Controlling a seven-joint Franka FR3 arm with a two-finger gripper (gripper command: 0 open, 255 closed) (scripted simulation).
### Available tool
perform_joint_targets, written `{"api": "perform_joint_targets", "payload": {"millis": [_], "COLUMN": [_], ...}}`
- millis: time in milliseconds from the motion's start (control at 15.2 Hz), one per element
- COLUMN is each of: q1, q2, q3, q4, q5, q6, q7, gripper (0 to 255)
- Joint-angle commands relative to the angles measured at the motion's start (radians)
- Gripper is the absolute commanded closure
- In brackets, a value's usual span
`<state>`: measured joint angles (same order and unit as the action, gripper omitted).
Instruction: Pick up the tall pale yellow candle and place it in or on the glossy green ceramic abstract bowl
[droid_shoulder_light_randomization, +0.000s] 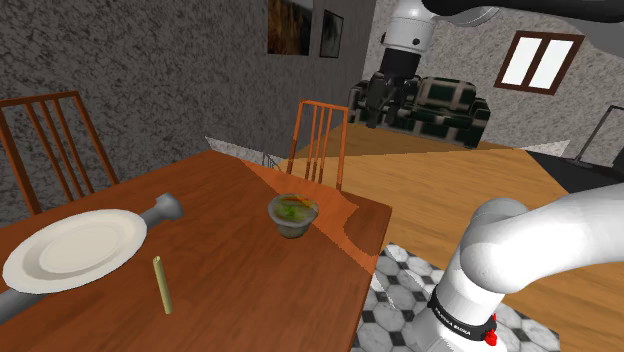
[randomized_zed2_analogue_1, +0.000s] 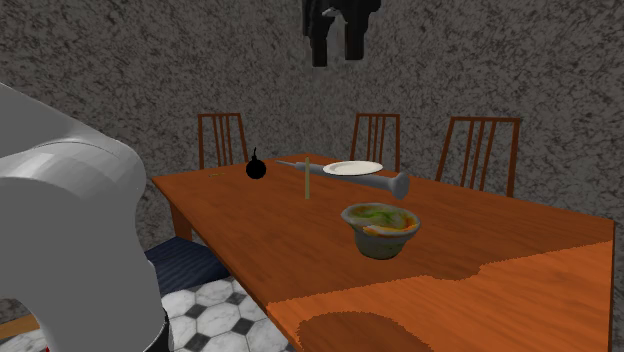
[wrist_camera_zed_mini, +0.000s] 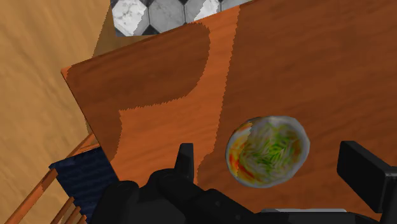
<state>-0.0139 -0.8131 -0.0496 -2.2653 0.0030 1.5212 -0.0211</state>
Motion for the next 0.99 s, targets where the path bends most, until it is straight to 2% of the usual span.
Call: {"api": "perform_joint_targets", "payload": {"millis": [0, 462, 924], "q1": [0.000, 0.036, 0.065], "q2": [0.000, 0.070, 0.204], "q3": [0.000, 0.147, 0.292], "q4": [0.000, -0.048, -0.036], "q5": [0.000, 0.089, 0.155], "q6": [0.000, 0.107, 0.223], "q7": [0.000, 0.166, 0.327], "gripper": [0, 0, 0]}}
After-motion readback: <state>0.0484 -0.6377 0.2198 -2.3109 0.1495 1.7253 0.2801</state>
